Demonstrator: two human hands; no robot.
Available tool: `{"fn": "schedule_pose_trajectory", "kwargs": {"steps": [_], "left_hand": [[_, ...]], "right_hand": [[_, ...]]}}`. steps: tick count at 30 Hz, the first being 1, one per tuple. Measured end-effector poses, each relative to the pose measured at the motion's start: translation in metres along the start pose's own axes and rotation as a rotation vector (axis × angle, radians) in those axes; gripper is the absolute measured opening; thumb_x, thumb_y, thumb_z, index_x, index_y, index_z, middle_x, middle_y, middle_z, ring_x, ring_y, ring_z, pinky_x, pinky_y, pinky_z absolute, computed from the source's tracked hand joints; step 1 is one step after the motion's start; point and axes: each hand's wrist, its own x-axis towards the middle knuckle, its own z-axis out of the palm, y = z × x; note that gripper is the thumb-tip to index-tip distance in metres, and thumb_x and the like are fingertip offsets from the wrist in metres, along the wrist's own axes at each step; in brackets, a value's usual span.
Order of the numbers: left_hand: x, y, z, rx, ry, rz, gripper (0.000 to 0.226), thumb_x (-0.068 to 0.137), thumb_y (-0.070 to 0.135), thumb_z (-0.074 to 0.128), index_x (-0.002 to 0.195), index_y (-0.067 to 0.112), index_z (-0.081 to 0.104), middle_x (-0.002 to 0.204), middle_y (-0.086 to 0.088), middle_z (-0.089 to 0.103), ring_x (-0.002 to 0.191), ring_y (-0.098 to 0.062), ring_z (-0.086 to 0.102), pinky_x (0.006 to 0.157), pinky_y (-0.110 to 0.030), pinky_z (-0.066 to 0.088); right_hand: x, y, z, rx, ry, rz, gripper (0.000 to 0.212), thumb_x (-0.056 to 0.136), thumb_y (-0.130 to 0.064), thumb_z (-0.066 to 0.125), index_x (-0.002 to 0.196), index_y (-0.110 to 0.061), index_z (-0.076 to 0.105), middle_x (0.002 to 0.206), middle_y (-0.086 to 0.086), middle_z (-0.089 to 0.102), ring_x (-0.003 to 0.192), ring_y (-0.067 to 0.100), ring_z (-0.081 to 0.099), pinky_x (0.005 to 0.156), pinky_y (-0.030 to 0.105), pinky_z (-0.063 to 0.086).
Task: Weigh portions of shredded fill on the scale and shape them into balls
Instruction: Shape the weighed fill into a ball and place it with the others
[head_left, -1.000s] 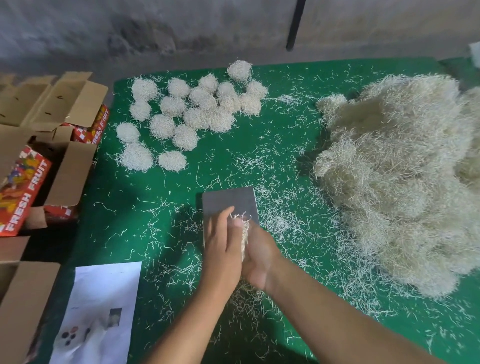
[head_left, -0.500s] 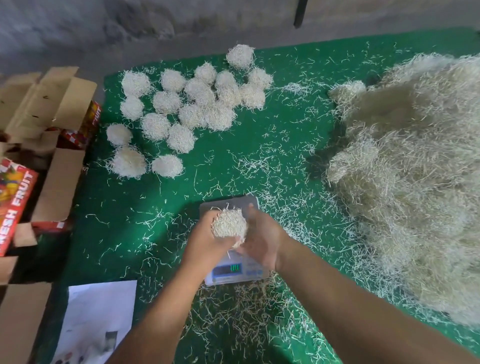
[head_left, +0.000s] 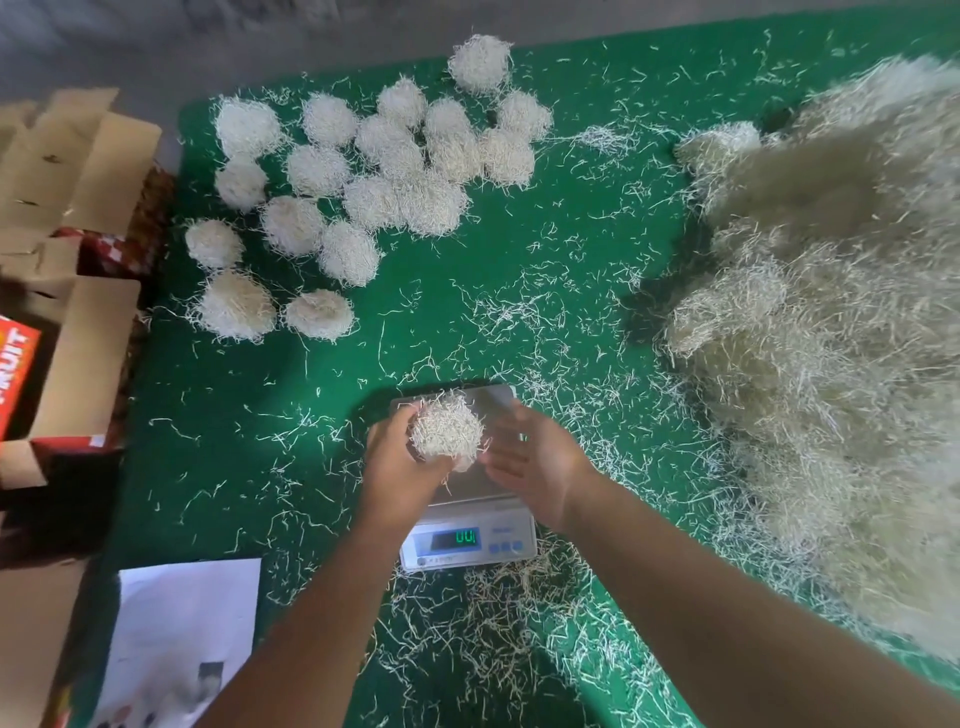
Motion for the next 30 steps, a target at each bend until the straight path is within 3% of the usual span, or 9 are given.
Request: {"fn": "schedule_pose_trajectory", "kwargs": {"steps": [3,5,9,11,13,17,20,23,30], "left_hand": [[-0.010,-0.001,-0.010,-0.080,-0.019,0.018,0.092,0.077,0.028,0.091,0.153,0.041,0.042,0.135,0.015,0.041,0.124,-0.006,0.049,0.099,-0.034,0.046],[-0.019,0.000,-0.018,-0.081,-0.005,0.044,0.085,0.080,0.028,0.090,0.152,0.040,0.045,0.137,0.017,0.044,0.121,-0.002,0.051,0.096,-0.029,0.043],[-0.041,0.003,-0.035,-0.114,0.116,0.119,0.043,0.092,0.016,0.078,0.130,0.029,0.063,0.119,0.017,0.064,0.102,0.010,0.061,0.089,-0.014,0.050],[-0.054,0.000,-0.043,-0.107,0.163,0.168,0.030,0.095,0.008,0.072,0.114,0.030,0.068,0.104,0.023,0.066,0.094,0.013,0.061,0.095,-0.023,0.053],[-0.065,-0.003,-0.049,-0.095,0.169,0.196,0.031,0.095,0.002,0.070,0.105,0.031,0.069,0.098,0.023,0.067,0.094,0.008,0.063,0.095,-0.025,0.053],[-0.087,-0.014,-0.056,-0.132,0.170,0.209,0.032,0.096,-0.002,0.067,0.105,0.028,0.071,0.097,0.021,0.069,0.090,0.013,0.064,0.082,-0.007,0.047],[-0.101,-0.024,-0.062,-0.152,0.178,0.188,0.029,0.096,-0.003,0.065,0.107,0.023,0.073,0.098,0.020,0.069,0.088,0.016,0.063,0.075,0.000,0.045],[-0.113,-0.031,-0.066,-0.183,0.182,0.168,0.026,0.096,-0.003,0.065,0.108,0.017,0.075,0.099,0.015,0.072,0.088,0.013,0.064,0.074,-0.004,0.045],[-0.133,-0.035,-0.067,-0.242,0.192,0.156,0.024,0.097,0.004,0.066,0.106,0.025,0.074,0.100,0.018,0.071,0.095,0.003,0.066,0.079,-0.016,0.047]], "right_hand": [[-0.003,0.002,0.003,0.066,0.007,-0.040,0.048,0.110,-0.037,0.056,0.143,-0.003,0.057,0.144,0.021,0.063,0.112,0.027,0.064,0.116,0.049,0.048],[-0.010,0.003,0.004,0.080,0.034,-0.073,0.046,0.109,-0.036,0.057,0.141,-0.002,0.059,0.144,0.022,0.062,0.110,0.027,0.064,0.115,0.049,0.049],[-0.034,0.010,-0.004,0.014,0.031,-0.093,0.024,0.109,-0.033,0.057,0.117,-0.017,0.072,0.114,0.008,0.080,0.116,0.032,0.072,0.117,0.052,0.047],[-0.047,0.014,-0.006,0.026,0.018,-0.107,0.025,0.109,-0.032,0.056,0.109,-0.015,0.074,0.110,0.007,0.081,0.118,0.033,0.071,0.113,0.047,0.052],[-0.059,0.019,-0.004,0.013,0.020,-0.153,0.025,0.108,-0.028,0.057,0.110,-0.011,0.076,0.116,0.013,0.079,0.113,0.032,0.074,0.103,0.042,0.059],[-0.081,0.033,-0.005,-0.024,0.002,-0.210,0.027,0.109,-0.027,0.053,0.107,-0.010,0.073,0.116,0.013,0.078,0.116,0.032,0.071,0.106,0.043,0.057],[-0.093,0.046,-0.009,-0.036,0.016,-0.216,0.030,0.112,-0.028,0.046,0.121,-0.008,0.066,0.117,0.012,0.077,0.113,0.029,0.072,0.101,0.040,0.058],[-0.103,0.057,-0.014,-0.034,0.038,-0.222,0.031,0.113,-0.024,0.045,0.131,-0.005,0.061,0.125,0.014,0.073,0.115,0.030,0.071,0.103,0.042,0.056],[-0.120,0.074,-0.014,-0.034,0.056,-0.249,0.029,0.113,-0.024,0.047,0.127,-0.004,0.063,0.125,0.016,0.073,0.117,0.032,0.070,0.108,0.046,0.055]]}}
